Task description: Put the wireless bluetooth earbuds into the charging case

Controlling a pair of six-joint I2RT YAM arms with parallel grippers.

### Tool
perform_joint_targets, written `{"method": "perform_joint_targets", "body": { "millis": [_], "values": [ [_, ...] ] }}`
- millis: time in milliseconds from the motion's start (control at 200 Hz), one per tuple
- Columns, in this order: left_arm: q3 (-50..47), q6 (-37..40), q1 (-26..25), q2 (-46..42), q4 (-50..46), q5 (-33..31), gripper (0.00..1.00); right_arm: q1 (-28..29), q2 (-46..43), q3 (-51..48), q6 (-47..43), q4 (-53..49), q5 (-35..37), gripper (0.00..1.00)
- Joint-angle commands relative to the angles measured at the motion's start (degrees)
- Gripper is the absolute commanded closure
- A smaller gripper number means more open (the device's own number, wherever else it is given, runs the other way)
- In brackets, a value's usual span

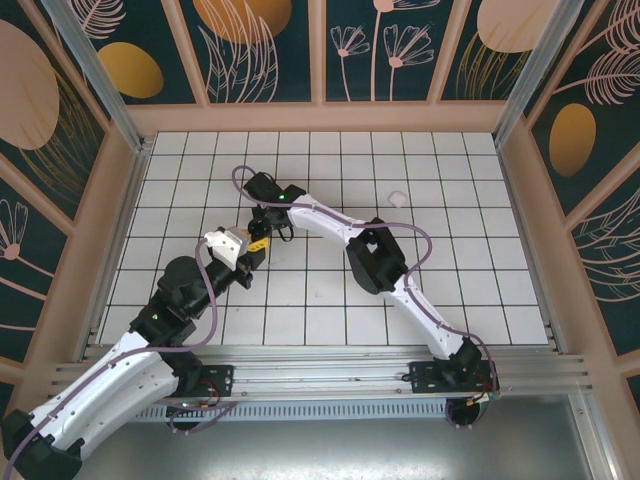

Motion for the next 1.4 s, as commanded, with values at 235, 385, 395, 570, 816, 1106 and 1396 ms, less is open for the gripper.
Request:
{"method": "perform_joint_targets", "body": {
  "millis": [235, 385, 395, 570, 816, 1106, 1396],
  "values": [
    [0.19, -1.24, -0.35, -0.99, -0.49, -1.35, 1.00, 2.12, 0.60, 1.05, -3.05, -7.60, 5.27, 0.75],
    [0.37, -1.65, -0.34, -0.52, 0.16, -1.26, 1.00, 2.12, -2.43, -3.54, -3.12, -7.56, 6.63, 0.78],
    [0.37, -1.62, -0.36, -0.45, 0.30, -1.19, 1.00, 2.12, -2.79, -3.93, -3.14, -7.46, 6.73, 0.79],
    [1.05, -2.34, -0.34, 1.95, 1.81, -0.01, 1.00, 1.30, -8.78, -12.37, -4.91, -4.78, 6.20, 0.83],
    [2.00, -3.07, -0.33, 5.37, 4.44, 2.16, 1.00, -2.36, -19.17, -26.70, -9.48, -0.60, 0.37, 0.87],
    [1.51, -4.93, -0.36, 10.27, 9.83, 5.84, 1.00, -9.95, -35.58, -51.85, -11.56, 4.61, -3.49, 0.87],
    [1.55, -5.14, -0.30, 18.78, 18.12, 14.87, 1.00, -12.11, -43.94, -66.41, -13.21, 10.45, -5.27, 0.87]
  ]
}}
